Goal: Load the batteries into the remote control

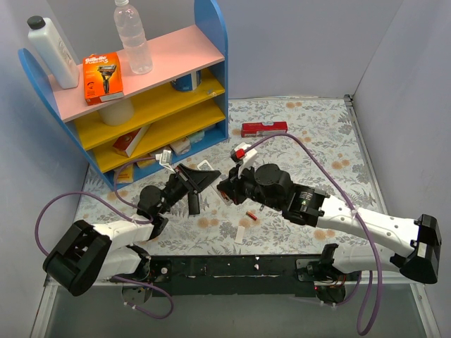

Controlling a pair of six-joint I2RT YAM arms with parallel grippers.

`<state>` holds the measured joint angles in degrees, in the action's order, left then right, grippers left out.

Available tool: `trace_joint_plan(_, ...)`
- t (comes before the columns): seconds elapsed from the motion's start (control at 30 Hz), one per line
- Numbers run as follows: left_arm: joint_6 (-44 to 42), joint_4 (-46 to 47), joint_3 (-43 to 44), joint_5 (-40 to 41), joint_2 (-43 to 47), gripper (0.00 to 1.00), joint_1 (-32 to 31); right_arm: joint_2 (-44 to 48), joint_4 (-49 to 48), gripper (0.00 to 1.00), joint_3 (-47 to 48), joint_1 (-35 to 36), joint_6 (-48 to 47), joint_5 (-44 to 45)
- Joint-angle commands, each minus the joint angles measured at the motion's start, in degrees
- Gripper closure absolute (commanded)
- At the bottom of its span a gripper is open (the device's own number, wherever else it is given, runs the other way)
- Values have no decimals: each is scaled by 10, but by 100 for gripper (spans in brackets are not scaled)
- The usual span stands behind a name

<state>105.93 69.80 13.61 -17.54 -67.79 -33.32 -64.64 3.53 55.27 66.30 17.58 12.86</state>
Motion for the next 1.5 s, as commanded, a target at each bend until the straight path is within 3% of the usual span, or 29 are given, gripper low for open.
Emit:
trace_joint_plan(0.0, 1, 4, 22, 6, 13, 100, 2, -10, -27, 99, -8, 6, -7, -3)
trace_joint_plan(0.53, -1, 10, 27, 6, 24, 100, 2, -4, 18, 99, -32, 15, 8, 14)
trace_joint_plan(0.73, -35, -46, 40, -12, 45, 100, 3, -8, 43, 99, -15, 16, -4, 11)
trace_joint_plan(1.07, -50, -60, 42, -6, 68, 100, 2, -14, 47, 99, -16, 18, -6, 3)
trace_joint_plan(1.47, -64, -98, 44, -8, 78, 100, 3, 15, 43, 99, -40, 18, 27, 59)
